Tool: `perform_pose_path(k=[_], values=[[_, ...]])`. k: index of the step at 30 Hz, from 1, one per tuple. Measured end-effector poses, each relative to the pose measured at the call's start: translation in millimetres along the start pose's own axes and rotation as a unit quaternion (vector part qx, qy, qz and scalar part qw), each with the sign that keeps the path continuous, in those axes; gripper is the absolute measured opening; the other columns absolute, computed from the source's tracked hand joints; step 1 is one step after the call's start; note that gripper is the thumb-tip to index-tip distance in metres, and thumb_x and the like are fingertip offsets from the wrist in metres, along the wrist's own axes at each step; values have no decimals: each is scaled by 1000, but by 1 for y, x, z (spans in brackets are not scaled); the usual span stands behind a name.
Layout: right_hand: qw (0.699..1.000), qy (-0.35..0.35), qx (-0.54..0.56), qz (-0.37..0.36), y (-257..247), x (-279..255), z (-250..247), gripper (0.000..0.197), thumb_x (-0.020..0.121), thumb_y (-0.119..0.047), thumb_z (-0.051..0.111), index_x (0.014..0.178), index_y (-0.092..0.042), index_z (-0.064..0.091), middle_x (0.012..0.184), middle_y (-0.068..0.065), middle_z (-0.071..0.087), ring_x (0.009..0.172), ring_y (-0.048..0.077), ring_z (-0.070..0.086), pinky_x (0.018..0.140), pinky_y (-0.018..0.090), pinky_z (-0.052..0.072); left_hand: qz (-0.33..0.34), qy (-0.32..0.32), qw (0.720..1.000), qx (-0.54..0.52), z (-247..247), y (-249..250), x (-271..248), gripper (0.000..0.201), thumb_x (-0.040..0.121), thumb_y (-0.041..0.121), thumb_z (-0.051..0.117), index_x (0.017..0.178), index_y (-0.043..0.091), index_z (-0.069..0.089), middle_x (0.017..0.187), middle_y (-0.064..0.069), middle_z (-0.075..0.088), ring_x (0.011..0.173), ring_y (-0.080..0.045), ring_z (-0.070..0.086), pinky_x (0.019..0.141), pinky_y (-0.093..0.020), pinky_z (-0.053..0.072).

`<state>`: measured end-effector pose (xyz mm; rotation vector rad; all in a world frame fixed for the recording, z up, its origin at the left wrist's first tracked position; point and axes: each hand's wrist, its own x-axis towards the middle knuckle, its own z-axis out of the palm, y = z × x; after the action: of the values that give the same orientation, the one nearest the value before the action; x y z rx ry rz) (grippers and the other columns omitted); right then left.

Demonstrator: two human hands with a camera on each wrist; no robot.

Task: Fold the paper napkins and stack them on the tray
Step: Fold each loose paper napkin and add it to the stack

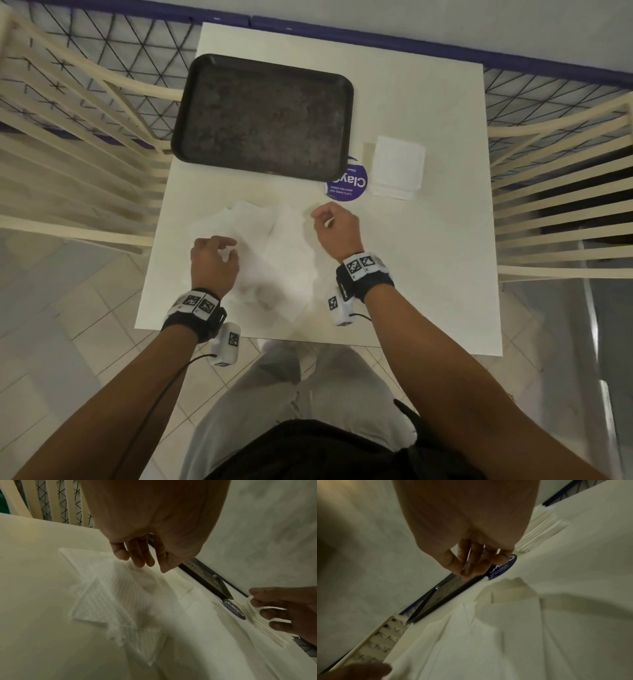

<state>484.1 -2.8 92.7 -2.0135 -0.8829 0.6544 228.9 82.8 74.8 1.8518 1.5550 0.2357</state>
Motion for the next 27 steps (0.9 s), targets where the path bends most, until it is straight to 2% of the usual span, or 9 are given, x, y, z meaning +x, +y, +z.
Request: perform_pose_path(k=[2, 5, 7, 9, 12, 16, 20, 25, 27], values=[[999, -50, -1, 7, -7, -12, 19, 16, 86, -4, 63, 88, -17, 73, 75, -11, 67, 67, -4, 60, 67, 3, 41, -10, 7, 1000, 9, -4, -3, 0, 24, 93, 15, 66, 116, 20, 70, 133, -12, 50, 120, -34, 52, 103, -43, 48], [992, -121, -7, 37, -15, -24, 45, 15, 87, -10, 64, 90, -19, 75, 76, -4, 73, 70, 8, 67, 64, 10, 47, -17, 15, 1000, 17, -9, -4, -1, 33, 93, 15, 65, 126, 18, 67, 140, -15, 45, 129, -35, 45, 107, -45, 45], [986, -153, -25, 61, -20, -29, 58, 13, 87, -13, 64, 91, -17, 77, 76, -5, 74, 77, 11, 69, 70, 16, 50, -28, -3, 1000, -1, -10, -7, 2, 39, 94, 15, 65, 133, 17, 63, 143, -15, 44, 131, -35, 45, 109, -45, 44], [979, -179, -55, 84, -24, -33, 67, 14, 87, -15, 64, 88, -15, 78, 80, -4, 75, 83, 13, 70, 80, 23, 54, -39, -19, 999, -26, -10, -10, 5, 43, 95, 15, 64, 137, 16, 60, 144, -14, 44, 130, -35, 48, 112, -46, 44], [965, -212, -127, 90, -29, -36, 78, 20, 89, -21, 60, 85, -12, 78, 91, 1, 76, 90, 20, 69, 87, 27, 53, -48, -23, 998, -43, -13, -10, 10, 42, 96, 16, 64, 138, 12, 58, 138, -14, 50, 120, -35, 58, 110, -46, 46], [959, -216, -149, 111, -32, -40, 85, 25, 91, -25, 56, 89, -17, 79, 96, -3, 75, 89, 17, 66, 74, 19, 43, -52, -22, 997, -55, -18, -8, 13, 36, 99, 21, 64, 132, 8, 60, 122, -13, 64, 111, -32, 63, 103, -42, 48], [960, -204, -135, 137, -35, -40, 86, 23, 92, -28, 61, 94, -16, 80, 102, -3, 74, 91, 14, 63, 73, 17, 41, -81, -30, 991, -100, -20, -2, 11, 38, 100, 32, 65, 131, 10, 61, 111, -5, 66, 103, -22, 60, 96, -31, 46], [960, -199, -69, 182, -36, -40, 84, 17, 91, -29, 69, 100, -18, 77, 110, -5, 73, 96, 10, 61, 83, 18, 42, -81, -47, 986, -138, -22, 4, 11, 35, 101, 22, 63, 135, 15, 56, 107, -3, 62, 100, -23, 61, 84, -28, 43], [962, -189, -42, 192, -37, -40, 82, 12, 90, -27, 69, 98, -20, 76, 107, -6, 73, 97, 10, 62, 84, 19, 42, -66, -48, 985, -152, -23, 7, 11, 39, 100, 19, 64, 138, 19, 53, 105, -3, 63, 97, -22, 62, 82, -29, 45]])
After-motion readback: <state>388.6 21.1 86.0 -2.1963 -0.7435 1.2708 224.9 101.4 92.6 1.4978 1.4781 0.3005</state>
